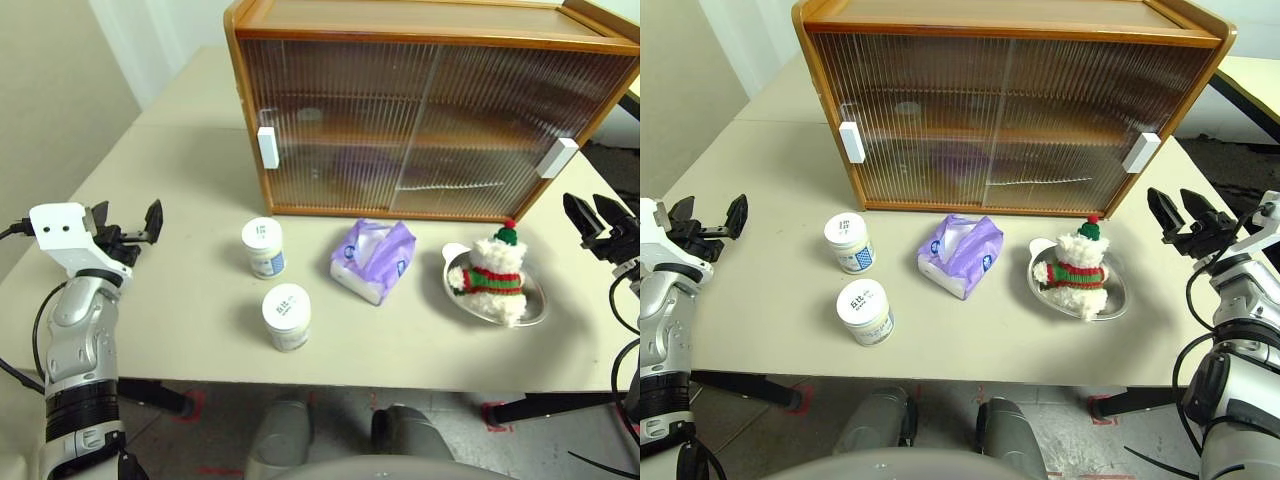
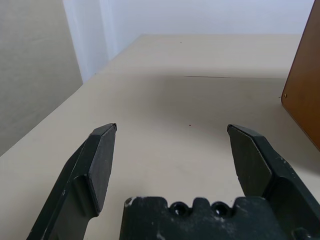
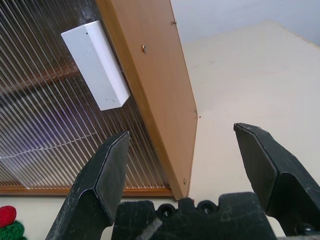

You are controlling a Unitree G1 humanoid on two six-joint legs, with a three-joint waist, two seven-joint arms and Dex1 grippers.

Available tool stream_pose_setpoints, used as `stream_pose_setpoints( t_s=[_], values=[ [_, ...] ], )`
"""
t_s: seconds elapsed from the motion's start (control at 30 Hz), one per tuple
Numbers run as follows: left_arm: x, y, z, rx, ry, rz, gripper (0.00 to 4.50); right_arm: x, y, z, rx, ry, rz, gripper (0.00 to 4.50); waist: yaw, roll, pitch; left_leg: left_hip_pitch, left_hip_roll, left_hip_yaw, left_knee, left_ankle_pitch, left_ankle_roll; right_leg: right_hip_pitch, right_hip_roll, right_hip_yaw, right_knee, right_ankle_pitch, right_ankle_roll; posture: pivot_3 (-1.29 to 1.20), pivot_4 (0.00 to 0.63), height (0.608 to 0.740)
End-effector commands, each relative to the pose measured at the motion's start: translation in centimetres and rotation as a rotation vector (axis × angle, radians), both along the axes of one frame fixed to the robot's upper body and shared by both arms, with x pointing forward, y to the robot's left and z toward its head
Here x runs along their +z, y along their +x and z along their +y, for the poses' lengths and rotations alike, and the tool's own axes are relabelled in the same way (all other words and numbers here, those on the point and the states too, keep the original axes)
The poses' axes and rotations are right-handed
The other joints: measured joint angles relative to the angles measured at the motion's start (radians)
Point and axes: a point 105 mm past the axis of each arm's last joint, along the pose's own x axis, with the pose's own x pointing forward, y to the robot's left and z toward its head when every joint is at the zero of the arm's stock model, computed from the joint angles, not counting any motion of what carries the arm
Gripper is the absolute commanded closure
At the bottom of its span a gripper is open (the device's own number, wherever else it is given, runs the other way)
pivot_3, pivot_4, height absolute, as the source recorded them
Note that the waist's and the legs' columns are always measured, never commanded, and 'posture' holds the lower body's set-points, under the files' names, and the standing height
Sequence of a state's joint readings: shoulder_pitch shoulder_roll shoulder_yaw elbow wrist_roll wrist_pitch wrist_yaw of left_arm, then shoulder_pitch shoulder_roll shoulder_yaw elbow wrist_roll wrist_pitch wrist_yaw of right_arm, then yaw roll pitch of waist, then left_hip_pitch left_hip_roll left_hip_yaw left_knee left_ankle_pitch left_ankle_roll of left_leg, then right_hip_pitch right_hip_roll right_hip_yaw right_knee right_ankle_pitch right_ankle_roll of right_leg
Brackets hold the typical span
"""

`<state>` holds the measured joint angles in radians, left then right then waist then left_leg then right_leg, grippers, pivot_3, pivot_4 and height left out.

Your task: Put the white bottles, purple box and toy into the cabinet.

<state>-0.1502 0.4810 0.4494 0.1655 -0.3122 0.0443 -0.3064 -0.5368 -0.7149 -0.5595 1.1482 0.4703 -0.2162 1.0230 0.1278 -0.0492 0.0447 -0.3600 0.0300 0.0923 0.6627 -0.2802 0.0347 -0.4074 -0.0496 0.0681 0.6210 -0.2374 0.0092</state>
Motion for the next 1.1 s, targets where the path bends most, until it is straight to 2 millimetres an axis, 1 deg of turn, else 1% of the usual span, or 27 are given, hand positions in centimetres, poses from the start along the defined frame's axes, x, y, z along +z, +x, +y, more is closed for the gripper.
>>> stream_pose_setpoints(
  t_s=[0.03,0.13,0.23,0.33,0.4,0.43,0.5,0.57,0.63,0.67,0.73,0.77,0.83,0.9,1.0,1.1],
  values=[
    [0.8,0.2,-0.2,-0.027,-0.009,-0.04,0.0,0.8,-0.4,0.3,0.064,-0.06,-0.015,0.01,0.0,0.0,0.0,0.0,0.0,0.0,0.0,0.0,0.0,0.0,0.0,0.0,0.0,0.0,0.0,0.23,0.0,0.74],
    [2.2,0.7,-0.3,-0.078,-0.008,-0.087,0.0,1.2,-1.7,1.3,0.179,-0.098,-0.048,0.01,0.001,0.0,-0.001,-0.001,0.0,0.0,0.0,0.0,0.0,0.0,0.002,-0.001,0.0,0.0,0.0,0.21,0.0,0.74],
    [2.5,0.9,-0.4,-0.101,0.007,-0.077,0.0,0.9,-2.6,2.1,0.222,-0.093,-0.06,0.01,-0.002,0.0,-0.005,-0.002,0.0,-0.002,0.001,0.0,0.0,0.0,0.002,-0.004,-0.001,0.0,0.0,0.2,0.0,0.74],
    [2.5,1.0,-0.4,-0.106,0.009,-0.075,0.0,0.9,-2.9,2.4,0.228,-0.09,-0.059,0.01,-0.008,0.002,-0.007,-0.002,0.0,-0.001,0.001,0.0,0.0,0.0,0.001,-0.003,-0.001,0.0,0.0,0.2,0.0,0.74],
    [3.3,1.3,-0.6,-0.145,0.03,-0.078,0.0,0.3,-3.0,4.6,0.288,-0.065,-0.084,0.01,-0.015,0.001,-0.009,-0.001,0.0,-0.001,0.001,0.0,0.0,0.0,0.0,-0.003,0.0,0.0,0.0,0.17,0.0,0.74],
    [3.7,1.4,-0.9,-0.173,0.038,-0.083,0.0,0.4,-3.1,5.7,0.323,-0.05,-0.102,0.01,-0.018,0.0,-0.009,0.0,0.001,-0.001,0.001,0.0,0.0,0.0,0.0,-0.003,0.001,0.0,0.0,0.17,0.009,0.74],
    [4.8,1.3,-1.8,-0.24,0.04,-0.112,0.0,1.5,-3.7,7.6,0.419,-0.036,-0.142,0.01,-0.029,0.0,-0.009,0.0,0.002,-0.002,0.001,0.0,0.0,0.0,0.001,-0.004,0.003,-0.001,-0.001,0.16,0.02,0.74],
    [5.7,1.1,-2.3,-0.295,0.044,-0.135,0.0,2.7,-4.1,9.3,0.498,-0.013,-0.179,0.01,-0.034,0.006,-0.004,0.0,0.002,-0.002,0.001,0.0,0.0,0.0,0.002,-0.004,0.004,-0.001,-0.001,0.17,0.036,0.74],
    [6.1,0.9,-3.1,-0.343,0.066,-0.126,0.38,3.4,-4.5,10.8,0.557,0.011,-0.199,0.0,-0.039,0.008,-0.002,0.0,0.001,-0.001,0.002,0.0,0.0,0.0,0.0,-0.004,0.005,-0.001,-0.001,0.18,0.046,0.74],
    [6.3,0.7,-3.7,-0.37,0.075,-0.125,0.64,3.4,-4.6,11.7,0.588,0.016,-0.197,0.0,-0.042,0.007,-0.002,0.0,0.001,-0.001,0.002,0.0,0.0,0.0,0.0,-0.004,0.005,-0.001,0.0,0.18,0.047,0.74],
    [6.7,0.4,-4.8,-0.414,0.074,-0.137,1.41,3.5,-4.9,13.1,0.633,0.024,-0.194,0.0,-0.045,0.007,-0.002,0.0,0.001,-0.002,0.002,0.0,0.0,0.001,0.0,-0.005,0.004,-0.002,0.0,0.18,0.048,0.74],
    [6.9,0.4,-5.4,-0.439,0.071,-0.14,1.73,3.7,-4.9,13.7,0.647,0.027,-0.201,0.0,-0.046,0.006,-0.001,0.0,0.001,-0.002,0.002,0.0,0.0,0.001,0.0,-0.005,0.004,-0.002,0.0,0.18,0.048,0.74],
    [7.0,0.3,-6.3,-0.48,0.077,-0.139,2.53,4.1,-4.8,14.2,0.658,0.034,-0.214,0.0,-0.05,0.007,0.0,0.0,0.001,-0.002,0.002,0.0,0.0,0.001,-0.001,-0.005,0.004,-0.003,0.0,0.18,0.048,0.74],
    [6.3,0.3,-8.0,-0.543,0.098,-0.108,3.41,4.6,-4.3,14.2,0.629,0.064,-0.249,0.0,-0.052,0.008,0.001,0.0,0.0,-0.002,0.002,0.0,0.0,0.001,-0.001,-0.005,0.004,-0.003,0.0,0.18,0.044,0.74],
    [5.4,0.2,-9.6,-0.597,0.101,-0.081,4.47,4.8,-4.1,14.2,0.626,0.063,-0.26,0.0,-0.052,0.009,0.002,0.0,0.0,-0.002,0.002,0.0,0.0,0.001,0.0,-0.005,0.004,-0.003,0.0,0.19,0.038,0.74],
    [5.1,0.8,-9.9,-0.59,0.104,-0.084,4.47,5.4,-4.0,14.8,0.648,0.061,-0.284,0.0,-0.052,0.008,0.002,0.0,0.0,-0.002,0.002,0.001,0.001,0.001,0.001,-0.006,0.004,-0.003,0.0,0.19,0.032,0.74]
  ],
)
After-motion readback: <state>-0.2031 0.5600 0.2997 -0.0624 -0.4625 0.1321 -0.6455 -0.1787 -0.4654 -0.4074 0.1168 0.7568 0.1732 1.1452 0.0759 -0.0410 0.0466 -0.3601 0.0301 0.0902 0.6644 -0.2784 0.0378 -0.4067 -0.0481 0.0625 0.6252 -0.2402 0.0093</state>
